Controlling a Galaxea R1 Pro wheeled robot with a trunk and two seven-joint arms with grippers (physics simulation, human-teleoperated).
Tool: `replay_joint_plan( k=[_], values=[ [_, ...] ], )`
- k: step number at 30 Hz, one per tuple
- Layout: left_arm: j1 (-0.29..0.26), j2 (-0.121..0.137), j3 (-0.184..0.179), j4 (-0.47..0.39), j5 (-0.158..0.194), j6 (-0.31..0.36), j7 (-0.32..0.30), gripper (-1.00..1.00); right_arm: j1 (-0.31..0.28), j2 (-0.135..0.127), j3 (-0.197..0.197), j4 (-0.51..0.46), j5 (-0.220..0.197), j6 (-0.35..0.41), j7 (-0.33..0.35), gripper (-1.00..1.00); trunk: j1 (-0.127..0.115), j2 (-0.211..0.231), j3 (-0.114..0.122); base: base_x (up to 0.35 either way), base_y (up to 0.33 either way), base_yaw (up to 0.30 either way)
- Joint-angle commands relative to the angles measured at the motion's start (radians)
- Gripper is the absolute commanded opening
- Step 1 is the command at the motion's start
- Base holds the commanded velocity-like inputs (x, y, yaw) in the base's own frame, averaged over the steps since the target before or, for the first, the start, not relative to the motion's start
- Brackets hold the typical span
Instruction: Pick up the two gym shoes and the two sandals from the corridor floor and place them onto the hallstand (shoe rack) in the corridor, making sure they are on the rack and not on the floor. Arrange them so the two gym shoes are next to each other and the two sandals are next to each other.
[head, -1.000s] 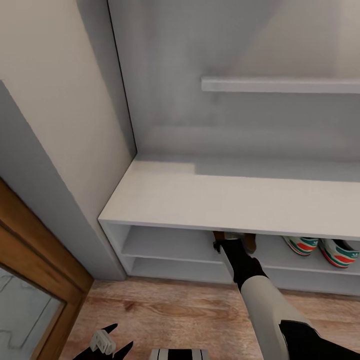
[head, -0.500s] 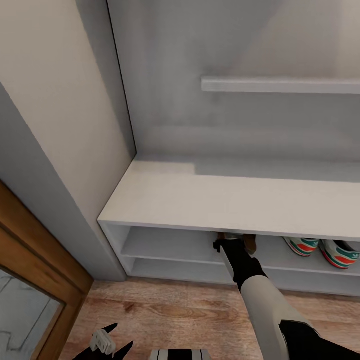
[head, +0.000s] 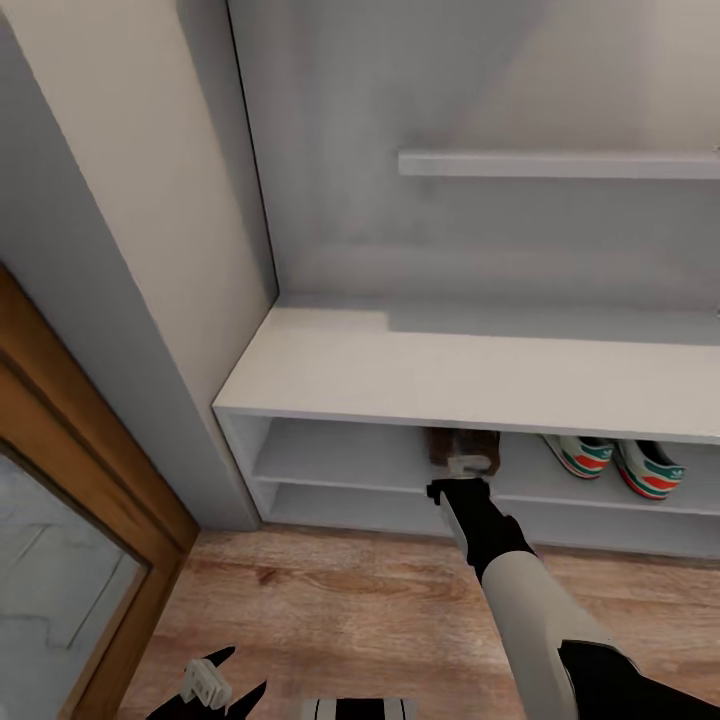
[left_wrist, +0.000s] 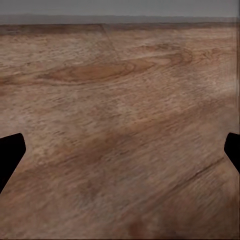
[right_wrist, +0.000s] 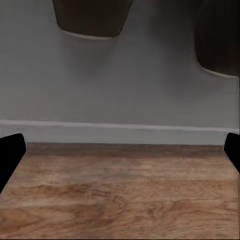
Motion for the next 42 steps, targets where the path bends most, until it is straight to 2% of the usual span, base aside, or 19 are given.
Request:
replay_joint_plan(
  k=[1,32,42],
  values=[
    [-0.001,-0.001,0.006,-0.001,-0.009,-0.005,-0.005,1.00,0.000,0.001,-0.005,-0.001,0.008,0.005,0.002,1.00,-0.001,0.000,-0.001,-0.327,0.000,0.000],
    [-0.001,-0.001,0.009,-0.001,-0.009,-0.004,-0.004,1.00,0.000,0.001,-0.003,0.005,0.007,0.005,0.004,1.00,-0.001,0.000,-0.001,-0.335,0.000,0.000],
    [-0.001,-0.001,0.010,-0.001,-0.009,-0.004,0.000,1.00,0.000,0.001,-0.002,0.000,0.009,0.004,0.002,1.00,-0.001,0.000,-0.001,-0.315,-0.098,0.000]
  ],
)
